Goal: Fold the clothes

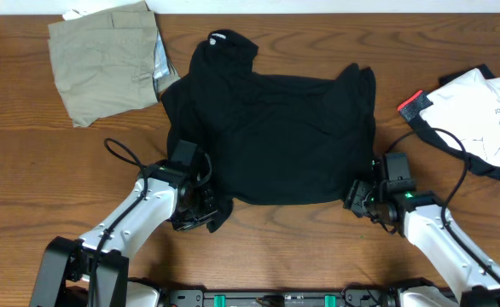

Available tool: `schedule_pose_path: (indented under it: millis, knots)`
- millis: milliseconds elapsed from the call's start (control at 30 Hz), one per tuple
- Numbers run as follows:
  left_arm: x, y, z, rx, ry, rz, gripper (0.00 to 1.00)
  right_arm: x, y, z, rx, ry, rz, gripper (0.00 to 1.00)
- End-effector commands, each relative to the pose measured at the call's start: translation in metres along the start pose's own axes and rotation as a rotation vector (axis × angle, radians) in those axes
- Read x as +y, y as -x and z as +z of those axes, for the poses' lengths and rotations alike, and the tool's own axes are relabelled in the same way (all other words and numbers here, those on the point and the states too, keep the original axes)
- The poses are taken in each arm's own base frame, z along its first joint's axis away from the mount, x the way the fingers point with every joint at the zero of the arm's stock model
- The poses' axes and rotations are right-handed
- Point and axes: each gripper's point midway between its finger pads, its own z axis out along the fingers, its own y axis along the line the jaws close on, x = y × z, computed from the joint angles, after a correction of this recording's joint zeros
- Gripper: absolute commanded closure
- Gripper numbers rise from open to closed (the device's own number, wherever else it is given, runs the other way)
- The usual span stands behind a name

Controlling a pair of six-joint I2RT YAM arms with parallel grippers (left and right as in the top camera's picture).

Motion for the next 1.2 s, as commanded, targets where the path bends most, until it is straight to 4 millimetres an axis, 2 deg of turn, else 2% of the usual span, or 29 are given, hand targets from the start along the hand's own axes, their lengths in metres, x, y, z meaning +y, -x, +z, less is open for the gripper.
schedule_pose_path:
  millis: [0, 200, 300, 333, 467, 567, 833, 967, 1167]
  knots:
    - [0.002, -0.002, 0.002, 0.008, 0.009, 0.005, 0.90, -0.009, -0.005, 0.009, 0.022, -0.037, 0.015, 0.32]
    - [0.002, -0.002, 0.002, 0.008, 0.009, 0.005, 0.90, -0.010, -0.004, 0.018, 0.033, -0.044, 0.016, 0.33]
    - [0.002, -0.002, 0.002, 0.008, 0.009, 0.005, 0.90, -0.011, -0.005, 0.018, 0.037, -0.046, 0.016, 0.38]
    - [0.002, -0.002, 0.002, 0.008, 0.009, 0.005, 0.89, -0.011, -0.006, 0.018, 0.039, -0.047, 0.016, 0.42]
    - [0.002, -0.001, 0.002, 0.006, 0.008, 0.006, 0.89, -0.010, -0.006, 0.018, 0.042, -0.044, 0.019, 0.68]
    - [0.002, -0.001, 0.002, 0.006, 0.007, 0.006, 0.89, -0.012, -0.010, 0.018, 0.055, -0.052, 0.044, 0.77]
    - [0.002, -0.001, 0.002, 0.005, 0.007, 0.006, 0.90, -0.007, -0.013, 0.018, 0.076, -0.022, 0.045, 0.84]
    - [0.002, -0.001, 0.002, 0.005, 0.007, 0.006, 0.89, -0.005, -0.015, 0.018, 0.084, -0.011, 0.045, 0.99]
    - [0.002, -0.001, 0.002, 0.005, 0.007, 0.006, 0.89, -0.002, -0.017, 0.018, 0.094, 0.003, 0.046, 0.99]
